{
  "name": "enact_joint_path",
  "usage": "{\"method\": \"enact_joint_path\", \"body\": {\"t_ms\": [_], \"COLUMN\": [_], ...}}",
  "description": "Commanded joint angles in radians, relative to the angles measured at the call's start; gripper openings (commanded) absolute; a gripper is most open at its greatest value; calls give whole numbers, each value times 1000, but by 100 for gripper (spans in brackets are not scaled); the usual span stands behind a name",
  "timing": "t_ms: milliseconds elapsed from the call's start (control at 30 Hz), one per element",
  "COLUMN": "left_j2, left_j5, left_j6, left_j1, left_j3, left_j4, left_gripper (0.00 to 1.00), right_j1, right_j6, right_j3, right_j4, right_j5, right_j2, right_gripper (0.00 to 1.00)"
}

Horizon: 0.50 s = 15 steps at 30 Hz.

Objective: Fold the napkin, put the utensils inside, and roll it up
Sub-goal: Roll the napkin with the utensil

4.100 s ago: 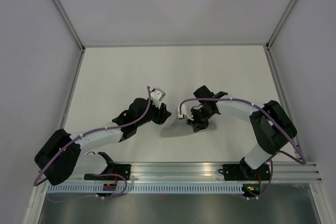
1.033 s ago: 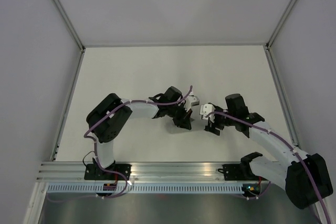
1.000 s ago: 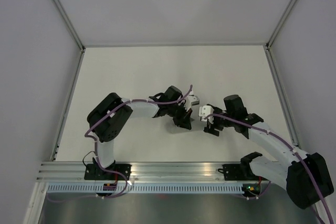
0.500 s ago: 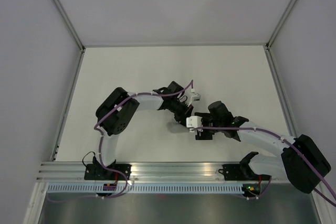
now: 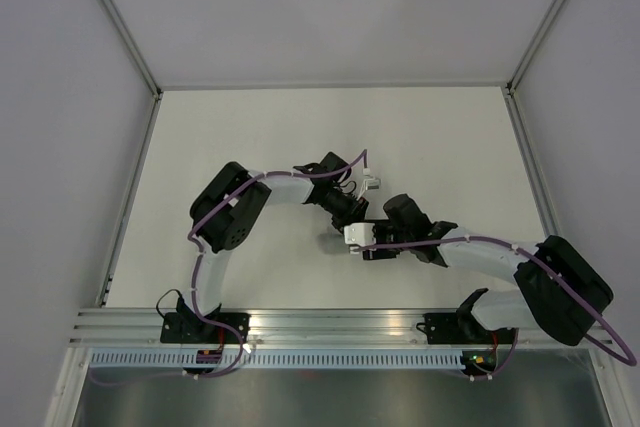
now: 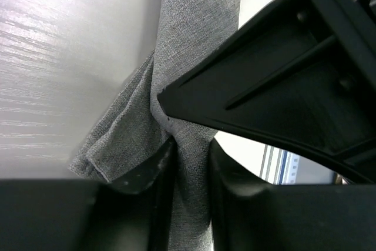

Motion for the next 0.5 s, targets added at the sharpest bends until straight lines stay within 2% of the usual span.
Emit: {"method": "enact_joint_path", "body": {"t_ms": [0, 100, 267, 300, 467], "left_j2": [57, 26, -75, -89, -155], "left_j5": [-93, -123, -170, -196, -258], "left_j6": [3, -11, -66, -74, -97], "left_j1": [2, 17, 45, 65, 122], "left_j3": [-16, -10, 7, 12, 36], "left_j4": [-120, -105, -49, -45, -45], "left_gripper": [37, 47, 52, 62, 64], "right_j1": [7, 7, 7, 7, 5], "right_j6": [-7, -5, 7, 10, 37], "right_j3": [11, 23, 62, 72, 91], "right_j4": [-23, -54, -132, -143, -198], "right_j5": [34, 37, 36, 34, 28], "right_j2": [32, 42, 81, 88, 127], "right_gripper": [52, 42, 31, 30, 28]}}
